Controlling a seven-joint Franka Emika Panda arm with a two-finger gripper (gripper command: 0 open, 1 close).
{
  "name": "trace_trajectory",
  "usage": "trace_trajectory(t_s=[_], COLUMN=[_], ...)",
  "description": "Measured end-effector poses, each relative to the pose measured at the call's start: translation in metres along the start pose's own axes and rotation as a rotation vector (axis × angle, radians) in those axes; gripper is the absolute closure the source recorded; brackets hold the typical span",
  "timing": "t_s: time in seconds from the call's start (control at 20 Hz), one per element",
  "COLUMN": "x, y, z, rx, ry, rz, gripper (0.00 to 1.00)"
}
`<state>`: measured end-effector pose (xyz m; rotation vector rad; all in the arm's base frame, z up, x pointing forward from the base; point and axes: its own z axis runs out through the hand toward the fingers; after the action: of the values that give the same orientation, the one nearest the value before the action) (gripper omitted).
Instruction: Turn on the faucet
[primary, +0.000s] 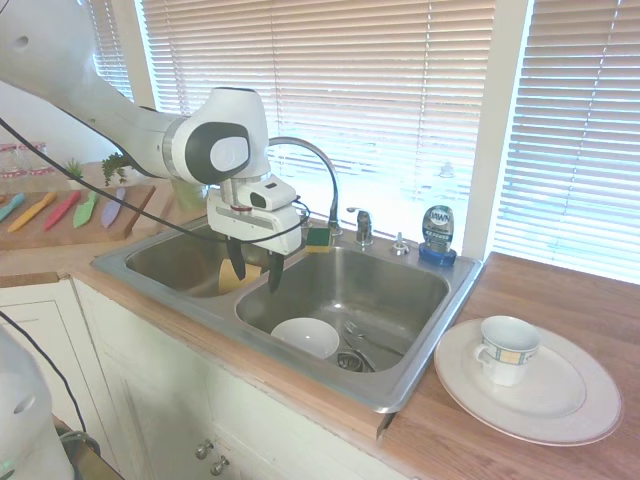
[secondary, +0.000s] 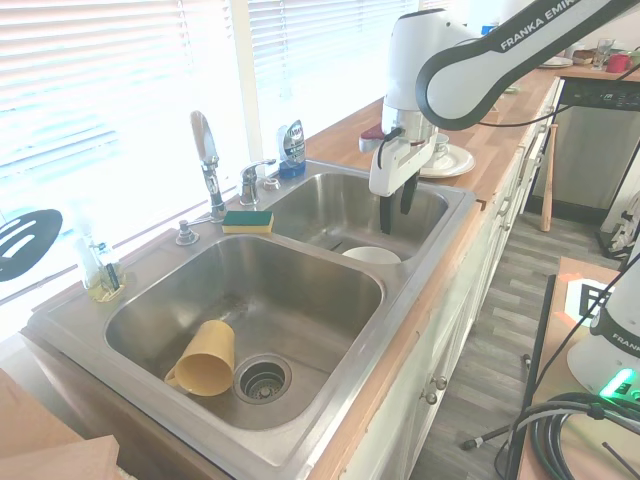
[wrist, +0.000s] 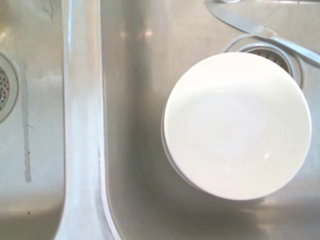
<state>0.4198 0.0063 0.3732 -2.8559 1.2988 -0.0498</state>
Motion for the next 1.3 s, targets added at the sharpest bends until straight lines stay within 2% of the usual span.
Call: trace_trajectory(t_s=[1.0, 1.3], x=[0.000, 0.026], y=[0.004, -0.026], z=[0.004, -0.002], rx=[0.004, 0.022], ry=[0.008, 0.036], rz=[0.003, -0.010], gripper=[1.00, 1.00])
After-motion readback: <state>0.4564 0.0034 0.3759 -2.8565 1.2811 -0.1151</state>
